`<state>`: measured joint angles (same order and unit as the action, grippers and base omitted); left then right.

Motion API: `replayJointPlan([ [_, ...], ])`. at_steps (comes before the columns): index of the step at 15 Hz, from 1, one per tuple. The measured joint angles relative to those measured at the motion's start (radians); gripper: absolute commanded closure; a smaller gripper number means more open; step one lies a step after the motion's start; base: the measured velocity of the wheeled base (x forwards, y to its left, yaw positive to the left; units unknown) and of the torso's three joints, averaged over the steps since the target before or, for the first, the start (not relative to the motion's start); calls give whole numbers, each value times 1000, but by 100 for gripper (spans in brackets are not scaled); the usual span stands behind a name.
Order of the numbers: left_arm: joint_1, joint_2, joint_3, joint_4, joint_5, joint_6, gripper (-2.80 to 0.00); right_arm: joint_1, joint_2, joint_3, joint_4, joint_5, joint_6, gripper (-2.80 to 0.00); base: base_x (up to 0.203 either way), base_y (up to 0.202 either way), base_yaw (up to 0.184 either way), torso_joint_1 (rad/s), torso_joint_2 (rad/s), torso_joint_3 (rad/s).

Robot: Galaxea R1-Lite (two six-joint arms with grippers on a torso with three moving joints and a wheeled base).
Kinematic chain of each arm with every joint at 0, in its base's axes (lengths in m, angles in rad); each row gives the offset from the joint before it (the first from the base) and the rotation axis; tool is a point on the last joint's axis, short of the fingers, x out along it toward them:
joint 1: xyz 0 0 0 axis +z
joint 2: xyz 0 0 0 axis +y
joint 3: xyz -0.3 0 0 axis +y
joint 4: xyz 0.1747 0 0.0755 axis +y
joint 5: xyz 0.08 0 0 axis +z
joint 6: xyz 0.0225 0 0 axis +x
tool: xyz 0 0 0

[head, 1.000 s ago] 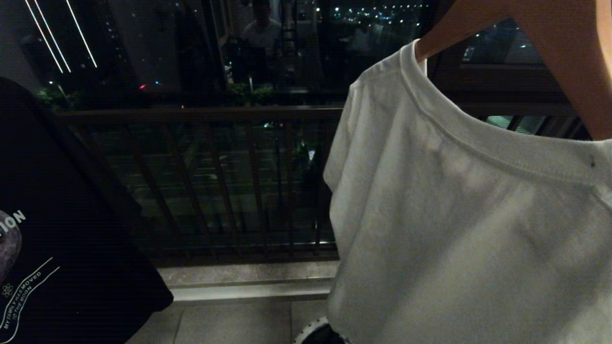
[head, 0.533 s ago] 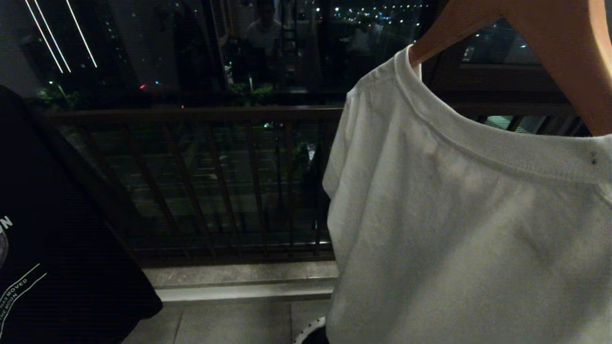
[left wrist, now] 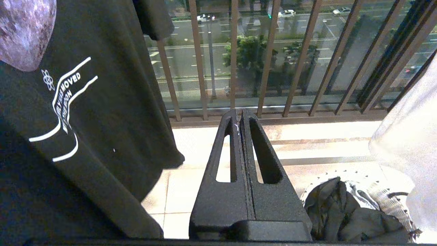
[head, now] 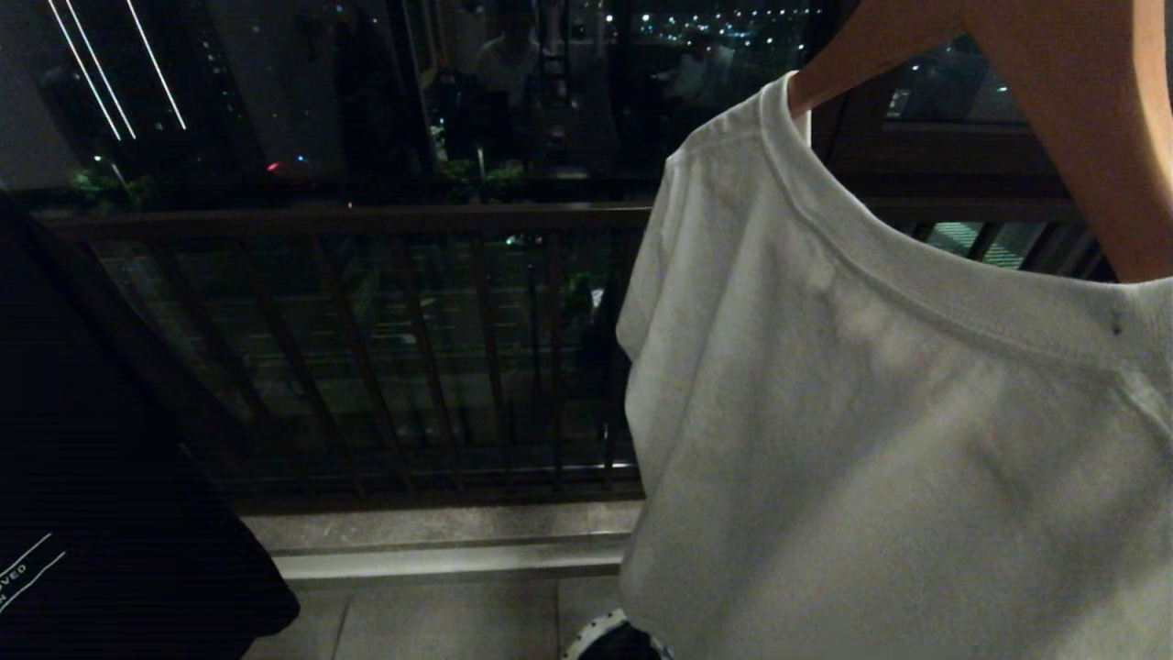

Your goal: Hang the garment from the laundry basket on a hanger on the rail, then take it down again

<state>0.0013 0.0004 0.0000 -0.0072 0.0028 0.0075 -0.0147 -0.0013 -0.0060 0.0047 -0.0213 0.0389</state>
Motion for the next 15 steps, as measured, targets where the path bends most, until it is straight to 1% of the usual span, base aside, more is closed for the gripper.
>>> replayJointPlan([
  [15,0,0,0,0,0,0,0,1,0,0,0,0,0,0,0,0,0,0,0,0],
])
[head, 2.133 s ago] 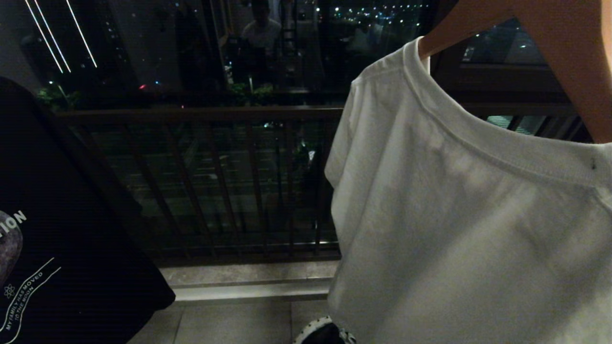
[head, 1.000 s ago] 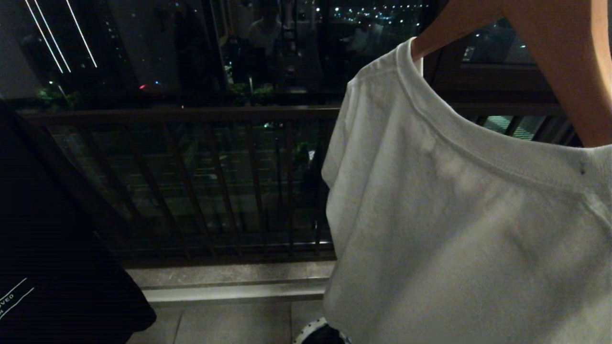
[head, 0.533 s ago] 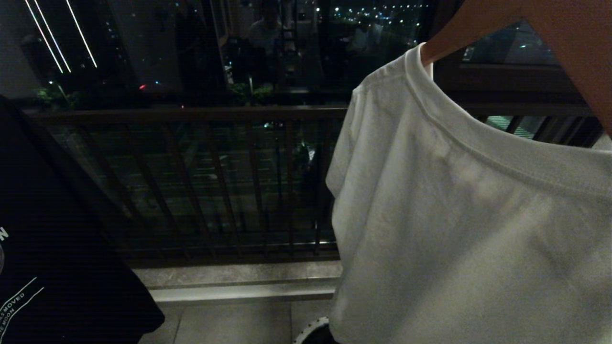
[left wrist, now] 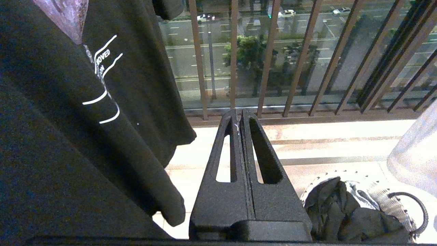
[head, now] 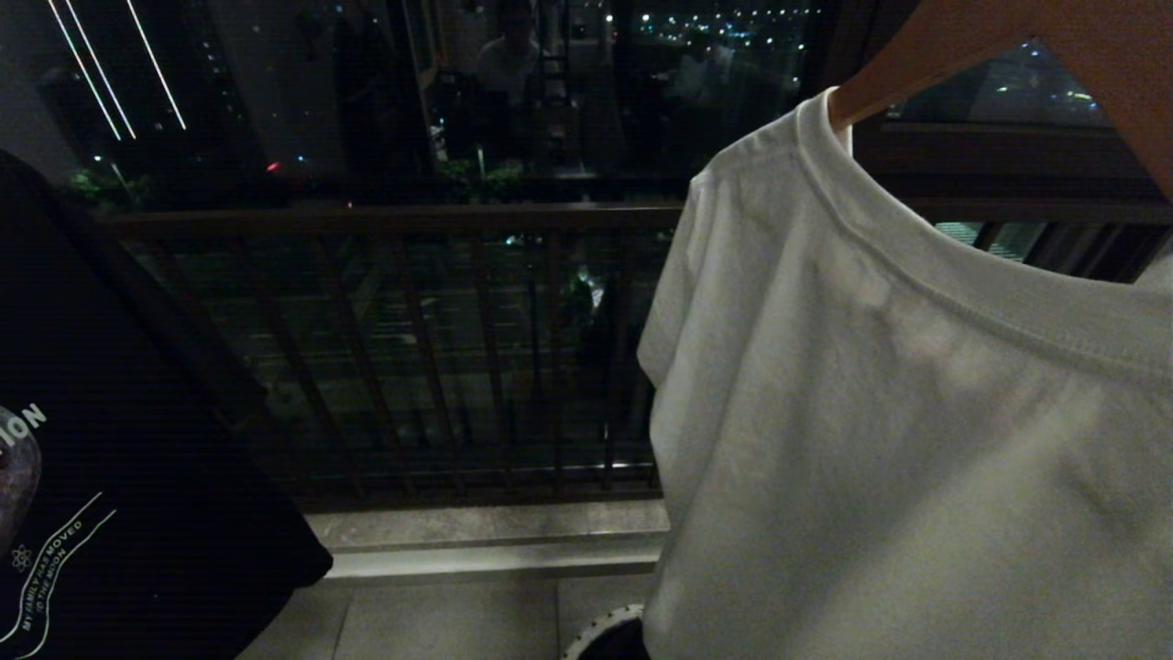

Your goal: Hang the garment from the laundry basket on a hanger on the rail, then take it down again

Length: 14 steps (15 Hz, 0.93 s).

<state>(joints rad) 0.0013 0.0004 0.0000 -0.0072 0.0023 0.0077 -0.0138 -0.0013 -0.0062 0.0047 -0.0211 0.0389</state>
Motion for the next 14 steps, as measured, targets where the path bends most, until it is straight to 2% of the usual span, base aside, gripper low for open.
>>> replayJointPlan([
  [14,0,0,0,0,0,0,0,2,0,-3,9,0,-5,0,0,0,0,0,0,0],
])
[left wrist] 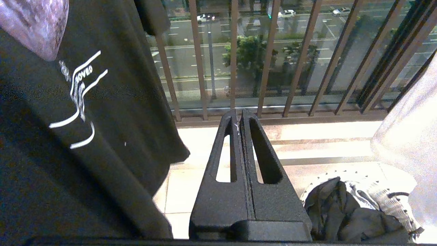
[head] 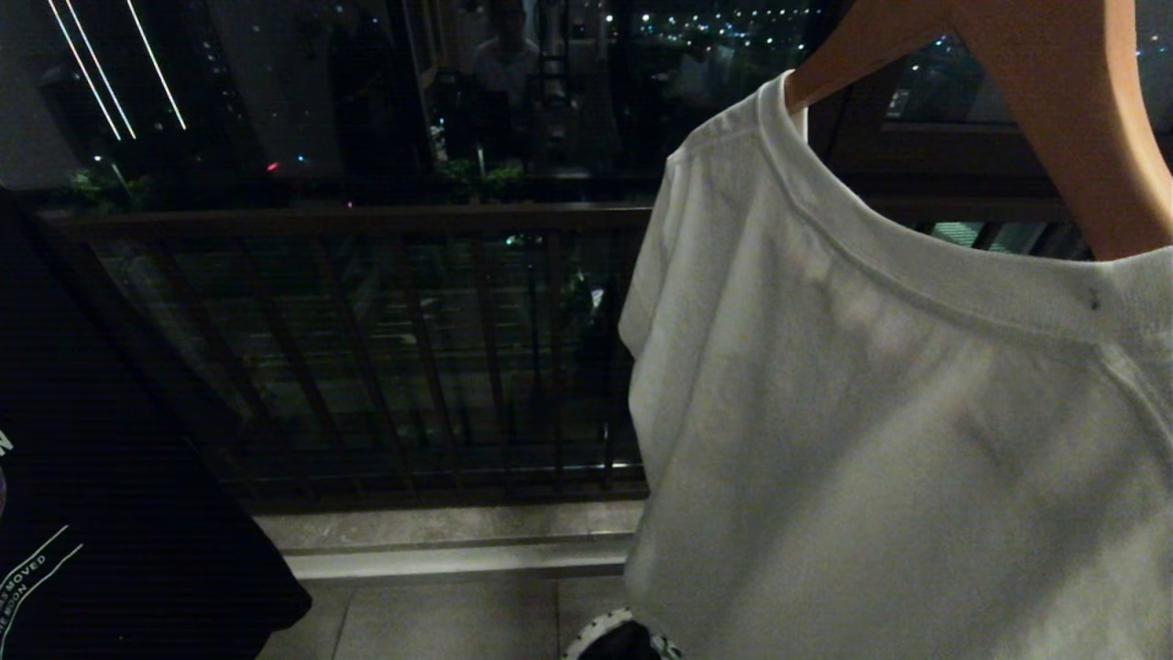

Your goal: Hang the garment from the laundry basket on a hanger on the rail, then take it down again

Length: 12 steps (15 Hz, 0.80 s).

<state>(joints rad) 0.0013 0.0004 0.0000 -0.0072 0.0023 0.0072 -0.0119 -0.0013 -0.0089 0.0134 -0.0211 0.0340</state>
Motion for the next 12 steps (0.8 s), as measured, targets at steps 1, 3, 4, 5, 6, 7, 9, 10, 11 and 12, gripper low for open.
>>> replayJointPlan([
  [1,0,0,0,0,0,-1,0,0,0,0,-1,0,0,0,0,0,0,0,0,0],
  [3,0,0,0,0,0,0,0,0,0,0,-5,4,-15,0,0,0,0,0,0,0],
  [4,0,0,0,0,0,0,0,0,0,-4,-6,10,-28,0,0,0,0,0,0,0],
  [5,0,0,0,0,0,0,0,0,0,-26,-4,19,-31,0,0,0,0,0,0,0],
  [6,0,0,0,0,0,-1,0,0,5,-60,2,32,-32,0,0,0,0,0,0,0],
  [7,0,0,0,0,0,0,0,0,21,-97,5,44,-33,0,0,0,0,0,0,0],
  [9,0,0,0,0,0,0,0,0,80,-188,7,59,-33,0,0,0,0,0,0,0],
  [10,0,0,0,0,0,-1,0,1,119,-242,6,71,-32,0,0,0,0,0,0,0],
  [11,0,0,0,0,0,-1,0,5,163,-300,6,83,-30,0,0,0,0,0,0,0],
  [12,0,0,0,0,0,-1,0,10,207,-353,7,94,-27,0,0,0,0,0,0,0],
])
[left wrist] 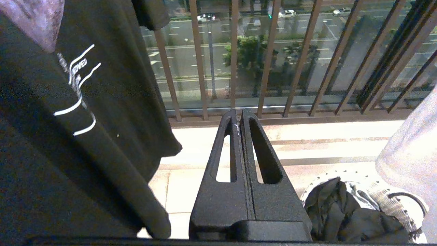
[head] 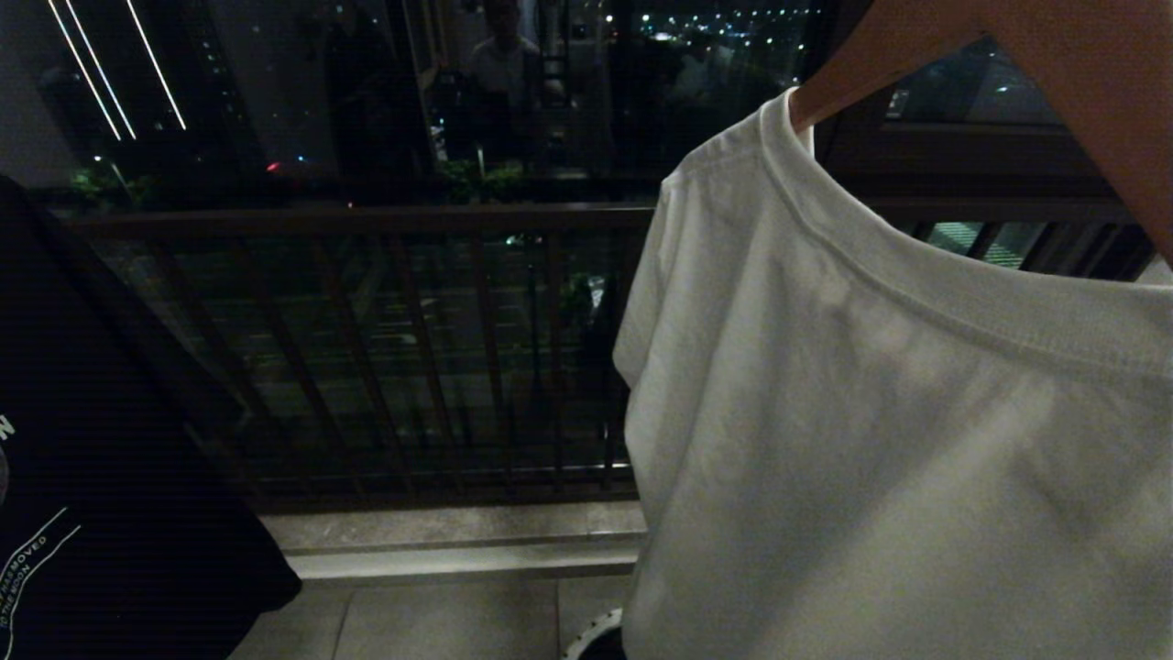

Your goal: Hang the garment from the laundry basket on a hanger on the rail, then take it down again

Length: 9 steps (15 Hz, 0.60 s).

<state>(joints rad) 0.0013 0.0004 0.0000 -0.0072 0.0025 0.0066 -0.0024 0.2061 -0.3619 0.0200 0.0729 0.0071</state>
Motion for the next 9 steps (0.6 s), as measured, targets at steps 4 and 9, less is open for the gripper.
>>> replayJointPlan([
  [4,0,0,0,0,0,1,0,15,235,-278,-2,45,6,0,0,0,0,0,0,0],
  [9,0,0,0,0,0,1,0,19,545,-661,11,125,7,0,0,0,0,0,0,0],
])
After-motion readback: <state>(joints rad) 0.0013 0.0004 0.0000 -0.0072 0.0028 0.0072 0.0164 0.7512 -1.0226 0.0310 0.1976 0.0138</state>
